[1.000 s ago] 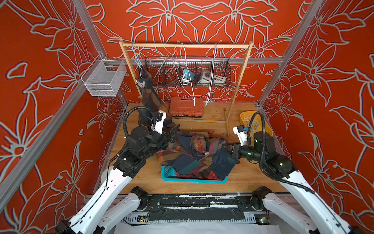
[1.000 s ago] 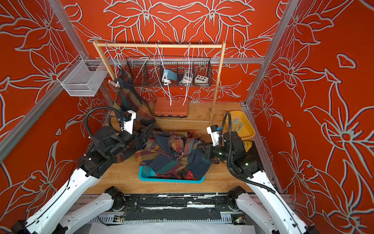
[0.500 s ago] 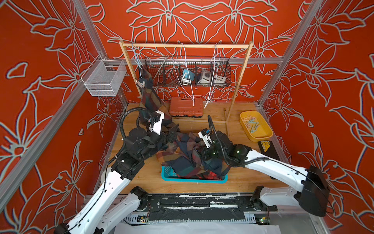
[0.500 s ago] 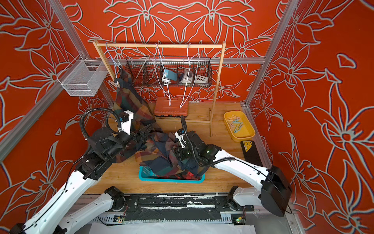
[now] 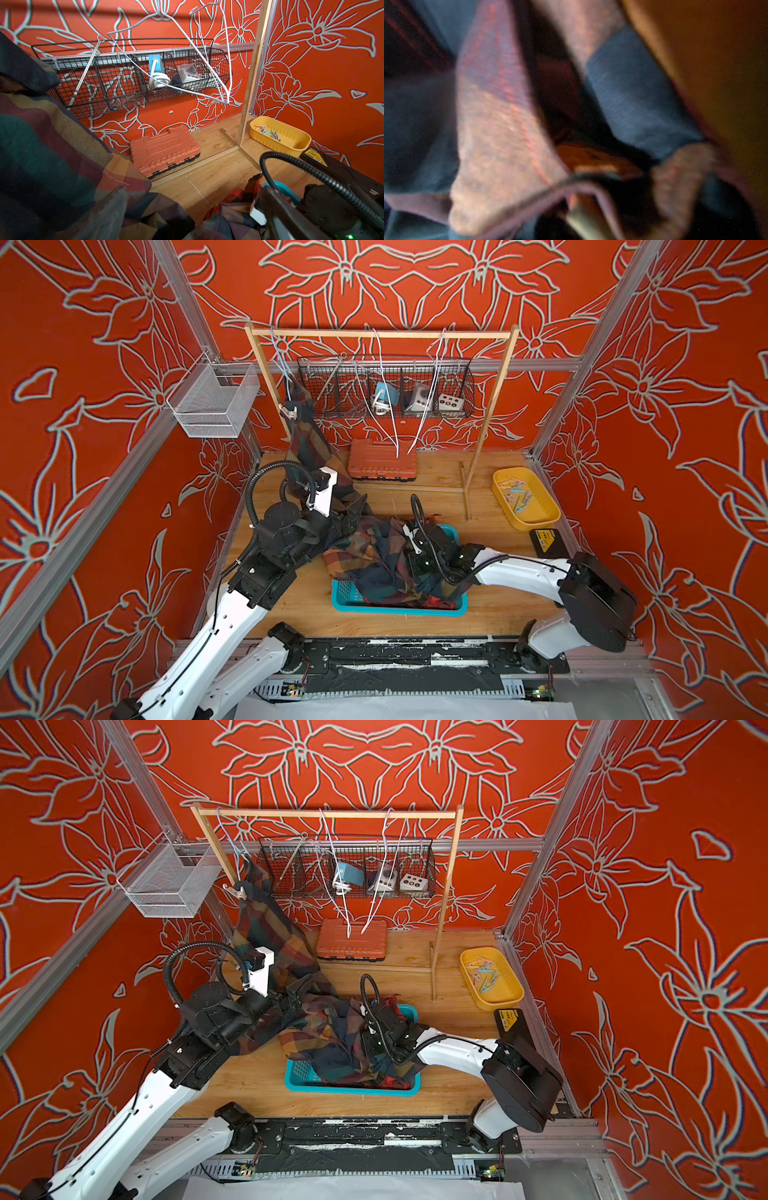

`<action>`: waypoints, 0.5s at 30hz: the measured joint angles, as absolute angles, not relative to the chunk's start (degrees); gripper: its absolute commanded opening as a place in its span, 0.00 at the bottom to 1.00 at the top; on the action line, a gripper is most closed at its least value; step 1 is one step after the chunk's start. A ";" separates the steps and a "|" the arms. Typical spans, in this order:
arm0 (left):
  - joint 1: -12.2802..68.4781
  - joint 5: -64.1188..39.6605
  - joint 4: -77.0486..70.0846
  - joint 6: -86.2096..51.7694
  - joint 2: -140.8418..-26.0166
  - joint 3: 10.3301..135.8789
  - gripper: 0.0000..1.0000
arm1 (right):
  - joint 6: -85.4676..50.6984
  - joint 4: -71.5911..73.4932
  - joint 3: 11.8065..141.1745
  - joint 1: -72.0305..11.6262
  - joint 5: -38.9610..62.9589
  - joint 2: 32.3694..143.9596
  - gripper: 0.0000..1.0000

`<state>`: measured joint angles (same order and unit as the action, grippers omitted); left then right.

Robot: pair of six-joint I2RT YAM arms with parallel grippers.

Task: Remove the clothespins securing long-sleeve shirts to the hanger
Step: Adjust the long-sleeve shirt at the bin.

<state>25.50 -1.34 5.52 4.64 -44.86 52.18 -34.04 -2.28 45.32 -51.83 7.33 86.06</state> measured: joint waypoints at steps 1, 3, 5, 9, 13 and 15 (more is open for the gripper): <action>25.50 -1.34 5.52 4.64 -44.82 52.12 0.97 | -33.98 -2.50 45.32 -51.94 7.25 85.30 0.41; 25.50 -1.34 5.48 4.64 -44.80 51.92 0.97 | -33.23 -4.05 45.34 -52.12 6.66 82.85 0.52; 25.50 -1.37 5.50 4.64 -44.82 51.81 0.97 | -32.18 -7.33 45.87 -52.16 5.34 78.85 0.61; 25.47 -1.37 5.45 4.64 -44.84 51.72 0.97 | -30.15 -12.53 47.55 -51.86 2.83 70.02 0.68; 25.47 -1.37 5.48 4.64 -44.84 51.57 0.97 | -29.63 -17.50 47.94 -48.71 2.31 61.08 0.70; 25.47 -1.37 5.48 4.64 -44.82 51.57 0.97 | -29.78 -19.38 46.78 -45.67 2.61 56.60 0.71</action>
<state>25.47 -1.37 5.48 4.64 -44.82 51.57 -29.78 -19.38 46.78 -45.67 2.61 56.60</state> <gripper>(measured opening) 0.975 0.705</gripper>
